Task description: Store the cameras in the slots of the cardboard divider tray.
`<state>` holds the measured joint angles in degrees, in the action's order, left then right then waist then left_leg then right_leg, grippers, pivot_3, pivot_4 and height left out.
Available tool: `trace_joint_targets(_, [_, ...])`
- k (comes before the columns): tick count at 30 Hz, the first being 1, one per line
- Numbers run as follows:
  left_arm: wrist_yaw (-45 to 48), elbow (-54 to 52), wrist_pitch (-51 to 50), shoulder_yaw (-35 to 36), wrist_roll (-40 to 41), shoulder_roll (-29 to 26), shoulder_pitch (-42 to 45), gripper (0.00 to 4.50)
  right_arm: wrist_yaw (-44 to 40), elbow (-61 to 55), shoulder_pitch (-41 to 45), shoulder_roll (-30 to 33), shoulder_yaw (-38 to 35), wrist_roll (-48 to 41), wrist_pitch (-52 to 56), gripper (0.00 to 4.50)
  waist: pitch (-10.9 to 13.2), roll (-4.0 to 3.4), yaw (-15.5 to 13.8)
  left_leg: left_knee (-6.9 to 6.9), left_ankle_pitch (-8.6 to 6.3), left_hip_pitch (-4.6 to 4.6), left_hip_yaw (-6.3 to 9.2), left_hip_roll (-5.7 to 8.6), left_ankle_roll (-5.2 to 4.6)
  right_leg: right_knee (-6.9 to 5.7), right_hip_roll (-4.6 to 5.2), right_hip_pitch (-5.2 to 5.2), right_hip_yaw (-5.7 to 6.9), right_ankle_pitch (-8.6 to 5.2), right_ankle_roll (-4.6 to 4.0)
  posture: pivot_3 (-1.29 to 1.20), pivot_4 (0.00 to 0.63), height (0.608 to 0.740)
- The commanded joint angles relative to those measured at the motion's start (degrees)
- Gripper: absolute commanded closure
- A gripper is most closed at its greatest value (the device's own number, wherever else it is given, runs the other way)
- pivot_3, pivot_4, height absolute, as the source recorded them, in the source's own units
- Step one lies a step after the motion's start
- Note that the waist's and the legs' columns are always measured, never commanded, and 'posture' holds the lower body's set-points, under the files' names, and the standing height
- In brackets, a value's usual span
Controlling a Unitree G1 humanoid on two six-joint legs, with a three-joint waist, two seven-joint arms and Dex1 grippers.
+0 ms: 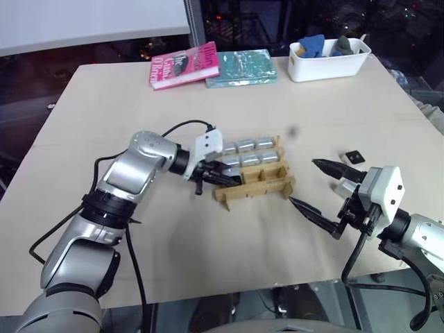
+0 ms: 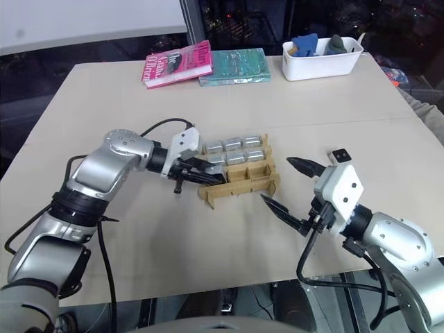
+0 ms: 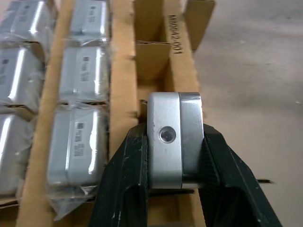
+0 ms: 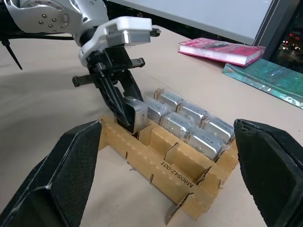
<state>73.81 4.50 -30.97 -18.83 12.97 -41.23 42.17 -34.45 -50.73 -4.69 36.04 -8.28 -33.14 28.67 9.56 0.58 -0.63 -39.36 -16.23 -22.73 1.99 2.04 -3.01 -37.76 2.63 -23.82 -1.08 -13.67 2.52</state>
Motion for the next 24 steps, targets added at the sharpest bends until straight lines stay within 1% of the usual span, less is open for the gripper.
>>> trace_joint_targets(1, [0.32,-0.62,0.83,0.68,-0.81,-0.64,-0.32,3.73,0.33,-1.18,0.29,0.57,-0.93,-0.41,-0.72,0.07,0.00,0.00,0.01,0.00,0.00,0.00,0.00,0.00,0.01,0.00,0.00,0.00,0.00,0.00,0.00,0.00,0.150,0.740])
trace_joint_targets(3, [0.88,-0.95,1.10,0.39,-1.10,-0.80,-0.71,3.73,0.40,-1.01,0.51,0.64,-0.97,-0.49,-0.61,0.07,0.00,0.00,0.01,0.00,0.01,0.00,0.00,0.00,0.02,-0.01,0.00,-0.01,0.00,0.00,0.00,0.00,0.150,0.740])
trace_joint_targets(4, [0.87,-1.14,1.25,0.46,-1.14,-0.72,-0.89,2.71,0.43,-0.96,0.54,0.70,-0.97,-0.49,-0.56,0.00,0.00,0.00,0.01,0.00,0.02,0.00,0.00,0.00,0.03,-0.01,0.00,-0.01,0.00,0.00,0.00,0.00,0.150,0.740])
trace_joint_targets(5, [-0.09,-1.16,1.61,1.09,-1.17,-0.14,-1.00,2.41,0.52,-0.92,0.56,0.77,-1.01,-0.49,-0.46,0.00,0.00,0.00,0.00,0.00,0.01,0.00,0.00,0.00,0.02,-0.01,0.00,0.00,0.00,0.00,0.00,0.00,0.150,0.740])
trace_joint_targets(6, [-1.19,-1.07,2.41,1.71,-1.46,0.34,-1.03,1.92,0.64,-0.90,0.51,0.85,-1.06,-0.43,-0.38,0.00,0.00,0.00,0.00,0.00,0.01,0.00,0.00,0.00,0.02,-0.01,0.00,0.00,0.00,0.00,0.00,0.00,0.150,0.740])
trace_joint_targets(7, [-2.17,-1.09,3.13,2.65,-1.34,0.75,-0.98,1.59,0.90,-0.86,0.39,0.97,-1.12,-0.08,-0.26,0.00,0.00,0.00,-0.03,-0.01,0.01,0.00,0.00,0.00,0.02,-0.02,0.01,0.00,0.00,0.00,0.00,0.00,0.150,0.740])
trace_joint_targets(8, [-2.72,-1.11,3.64,3.23,-1.25,0.95,-0.95,1.02,1.11,-0.84,0.30,1.07,-1.16,0.17,-0.19,0.00,0.00,0.00,-0.12,-0.02,0.01,0.00,0.00,0.00,0.01,-0.03,0.02,0.00,0.00,0.00,0.00,0.00,0.150,0.740])
trace_joint_targets(10, [-2.80,-2.45,2.32,5.45,1.15,1.20,-0.93,0.20,2.07,-0.86,-0.17,1.32,-1.39,1.20,0.18,0.00,0.00,0.01,-0.23,-0.05,0.01,0.00,0.01,0.00,0.01,-0.07,0.04,0.00,0.01,0.00,0.00,0.00,0.150,0.740])
trace_joint_targets(11, [-2.46,-4.44,0.86,8.01,4.25,1.39,-1.10,0.06,3.46,-0.95,-0.74,1.31,-1.98,2.64,0.36,0.00,0.00,0.01,-0.21,-0.07,0.00,0.00,0.02,0.01,0.01,-0.09,0.05,0.01,0.02,0.00,0.00,0.00,0.150,0.740])
trace_joint_targets(12, [-2.24,-5.92,-0.19,9.82,6.42,1.56,-1.26,0.06,4.42,-1.01,-1.19,1.28,-2.44,3.69,0.45,0.00,0.00,0.02,-0.20,-0.09,0.00,-0.01,0.02,0.01,0.01,-0.10,0.05,0.01,0.02,0.01,0.00,0.00,0.150,0.740])
trace_joint_targets(16, [-5.15,-14.29,-7.40,19.47,18.32,3.58,-3.73,0.06,6.73,1.09,-3.87,1.70,-7.17,0.45,6.78,0.00,-0.01,0.03,-0.07,-0.10,0.07,-0.02,0.02,0.00,0.12,-0.09,0.10,0.00,-0.01,0.00,0.00,0.00,0.150,0.740])
trace_joint_targets(20, [-12.89,-22.85,-11.50,25.41,25.16,6.80,-9.07,0.06,6.97,5.70,-4.06,4.14,-10.97,0.45,11.17,0.00,-0.05,-0.02,0.01,-0.09,0.07,0.03,0.01,-0.02,0.13,-0.09,0.13,0.03,-0.24,0.00,0.00,0.00,0.150,0.740])
trace_joint_targets(22, [-13.99,-26.53,-9.00,27.35,27.59,8.78,-12.84,0.06,5.96,8.80,-3.25,5.48,-11.46,0.72,11.89,0.00,-0.05,-0.03,0.09,-0.07,0.07,0.09,-0.02,-0.03,0.13,-0.12,0.12,0.06,-0.31,0.01,0.00,0.00,0.150,0.740])
trace_joint_targets(24, [-14.69,-29.78,-8.33,28.13,28.69,8.66,-16.49,0.06,4.59,10.93,-3.04,7.41,-10.73,2.40,11.40,0.00,-0.05,-0.02,0.01,-0.07,0.07,0.13,-0.02,-0.04,0.13,-0.12,0.12,0.09,-0.31,0.01,-0.01,0.00,0.150,0.740])
